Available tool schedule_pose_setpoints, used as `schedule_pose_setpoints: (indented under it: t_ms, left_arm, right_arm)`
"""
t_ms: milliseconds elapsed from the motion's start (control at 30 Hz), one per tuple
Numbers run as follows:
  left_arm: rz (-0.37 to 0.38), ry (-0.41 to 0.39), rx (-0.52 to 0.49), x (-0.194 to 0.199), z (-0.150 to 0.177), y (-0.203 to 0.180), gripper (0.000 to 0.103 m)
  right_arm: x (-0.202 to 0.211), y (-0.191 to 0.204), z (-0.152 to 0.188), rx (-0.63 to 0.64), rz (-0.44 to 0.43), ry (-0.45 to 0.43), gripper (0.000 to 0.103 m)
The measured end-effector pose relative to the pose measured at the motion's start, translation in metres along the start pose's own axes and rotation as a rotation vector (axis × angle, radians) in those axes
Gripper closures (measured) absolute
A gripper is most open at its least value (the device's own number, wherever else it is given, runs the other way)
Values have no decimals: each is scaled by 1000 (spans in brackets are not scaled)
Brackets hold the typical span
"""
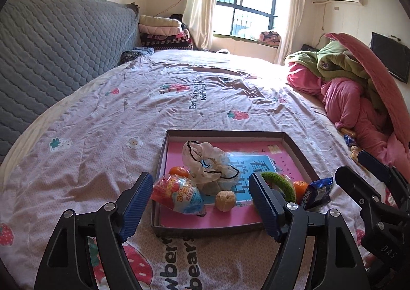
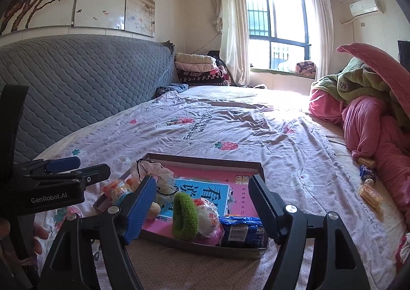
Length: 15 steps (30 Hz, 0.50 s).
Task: Organize objects
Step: 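Withdraw both open tools back from the tray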
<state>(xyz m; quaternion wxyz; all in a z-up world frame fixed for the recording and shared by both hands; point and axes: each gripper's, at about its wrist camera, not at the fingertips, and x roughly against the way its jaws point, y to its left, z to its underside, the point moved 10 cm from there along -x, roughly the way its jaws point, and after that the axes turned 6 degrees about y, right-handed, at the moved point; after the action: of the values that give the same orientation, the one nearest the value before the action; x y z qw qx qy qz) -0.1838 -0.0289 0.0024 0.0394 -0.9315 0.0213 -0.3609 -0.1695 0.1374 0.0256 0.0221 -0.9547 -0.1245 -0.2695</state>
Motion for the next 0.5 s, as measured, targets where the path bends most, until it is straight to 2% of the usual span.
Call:
schedule_pose_setpoints:
  t_ms: [133,233,400,500]
  left_arm:
    - [-38,0,-4,8,11,1,25]
    - [-50,-9,-18,14,18,-1,25]
    - [-28,-10,-6,22,32,-2,25]
    - [-43,-10,1,25,43,-1,25]
  right_arm:
    - [9,7,7,-7,-8,20,20]
    - [14,14,15,6,-10,37,19]
    - [23,23,31,22,-5,63,18]
    - [24,25,43,29,-3,89,15]
